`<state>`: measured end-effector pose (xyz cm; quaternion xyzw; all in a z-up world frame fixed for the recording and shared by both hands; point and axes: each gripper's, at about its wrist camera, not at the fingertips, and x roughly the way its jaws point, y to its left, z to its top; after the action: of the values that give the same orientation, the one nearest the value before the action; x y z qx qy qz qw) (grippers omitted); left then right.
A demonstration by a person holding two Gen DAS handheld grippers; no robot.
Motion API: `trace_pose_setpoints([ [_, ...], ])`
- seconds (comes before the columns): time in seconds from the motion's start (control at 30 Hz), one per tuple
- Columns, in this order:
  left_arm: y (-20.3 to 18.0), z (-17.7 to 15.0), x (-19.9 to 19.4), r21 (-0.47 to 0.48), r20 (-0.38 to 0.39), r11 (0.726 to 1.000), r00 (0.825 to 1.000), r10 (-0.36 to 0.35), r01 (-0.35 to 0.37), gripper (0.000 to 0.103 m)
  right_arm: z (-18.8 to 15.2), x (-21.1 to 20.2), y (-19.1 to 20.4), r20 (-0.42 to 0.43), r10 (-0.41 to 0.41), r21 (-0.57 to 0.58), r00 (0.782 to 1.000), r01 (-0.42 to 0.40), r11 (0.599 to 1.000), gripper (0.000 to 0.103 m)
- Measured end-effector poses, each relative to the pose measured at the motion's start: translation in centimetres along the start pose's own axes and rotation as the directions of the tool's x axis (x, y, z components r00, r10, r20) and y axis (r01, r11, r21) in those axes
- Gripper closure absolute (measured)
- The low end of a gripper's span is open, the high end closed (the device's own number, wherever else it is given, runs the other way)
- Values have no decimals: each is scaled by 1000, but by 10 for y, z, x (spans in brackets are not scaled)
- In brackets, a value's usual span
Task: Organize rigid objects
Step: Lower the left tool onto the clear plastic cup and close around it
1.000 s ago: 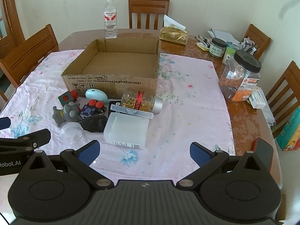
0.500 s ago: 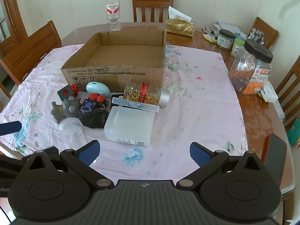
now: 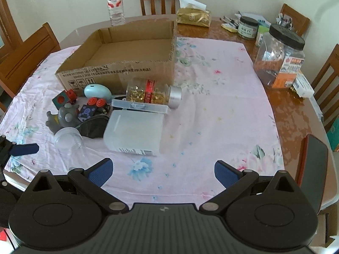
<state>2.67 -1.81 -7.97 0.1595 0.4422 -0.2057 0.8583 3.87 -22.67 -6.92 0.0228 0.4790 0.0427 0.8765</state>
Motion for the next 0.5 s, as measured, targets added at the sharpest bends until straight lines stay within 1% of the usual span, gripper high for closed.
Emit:
trace_pose_setpoints([
  [0.13,2,4,12,41,-17,999,1000,-14,15,0,0,4,-4,-13,-14,15,1000,14,1000,0],
  [0.23,4,9,20,70,-15,997,1000,-14,15,1,1,6,-7,-20,-15,25,1000,16,1000,0],
  [0.4,3,13,28,121,-9,992,999,-36,37,1,1,10,-9,-31,-16,32,999,17,999,0],
  [0.5,1,13,27,133,7,990,999,-54,52,11,1,13,-8,-37,-16,31,999,17,999,0],
])
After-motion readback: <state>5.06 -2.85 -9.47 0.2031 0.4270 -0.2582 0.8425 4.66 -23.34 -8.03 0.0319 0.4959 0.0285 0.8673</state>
